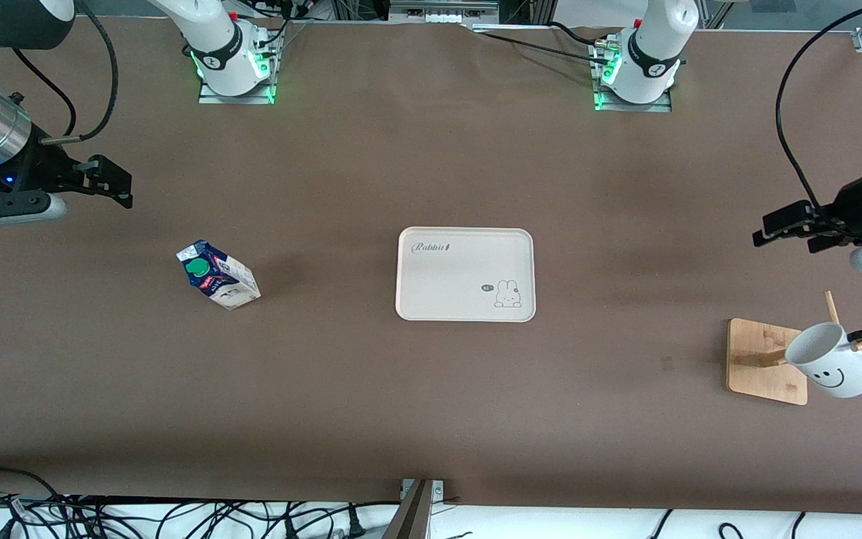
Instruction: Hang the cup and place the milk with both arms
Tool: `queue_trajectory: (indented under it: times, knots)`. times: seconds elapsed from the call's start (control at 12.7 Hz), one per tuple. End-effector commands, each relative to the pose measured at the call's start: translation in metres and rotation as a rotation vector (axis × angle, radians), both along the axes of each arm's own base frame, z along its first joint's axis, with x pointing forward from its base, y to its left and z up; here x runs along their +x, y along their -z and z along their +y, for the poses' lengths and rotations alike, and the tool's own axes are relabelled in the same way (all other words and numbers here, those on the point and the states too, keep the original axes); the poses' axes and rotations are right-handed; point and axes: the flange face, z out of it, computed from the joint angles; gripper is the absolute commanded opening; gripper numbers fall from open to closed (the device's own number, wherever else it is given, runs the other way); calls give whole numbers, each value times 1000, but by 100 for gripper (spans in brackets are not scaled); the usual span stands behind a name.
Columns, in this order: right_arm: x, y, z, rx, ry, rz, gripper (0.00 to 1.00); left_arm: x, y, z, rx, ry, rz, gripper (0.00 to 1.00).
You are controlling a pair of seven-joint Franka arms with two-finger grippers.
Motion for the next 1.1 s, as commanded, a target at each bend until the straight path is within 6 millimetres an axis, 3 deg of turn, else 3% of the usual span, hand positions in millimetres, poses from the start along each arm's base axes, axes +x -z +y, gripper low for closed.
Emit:
queue_trajectory:
  times: [0.0, 0.16, 0.39, 0.55, 0.79, 1.02]
  knots:
    - [1, -4, 0, 15, 16, -4, 100, -5, -17, -30, 109, 16, 59, 100]
    - [1, -4, -1, 15, 17, -4, 100, -7, -17, -45, 134, 0, 72, 100]
    - [1, -5, 0, 16, 16, -4, 100, -9, -25, -37, 158, -9, 75, 100]
    - [1, -6, -1, 16, 17, -6, 100, -18, -48, -34, 196, 4, 101, 100]
    - [1, -5, 0, 15, 16, -6, 100, -19, -65, -40, 182, 14, 68, 100]
    - [1, -5, 0, 15, 16, -6, 100, -24, -75, -25, 172, 10, 54, 100]
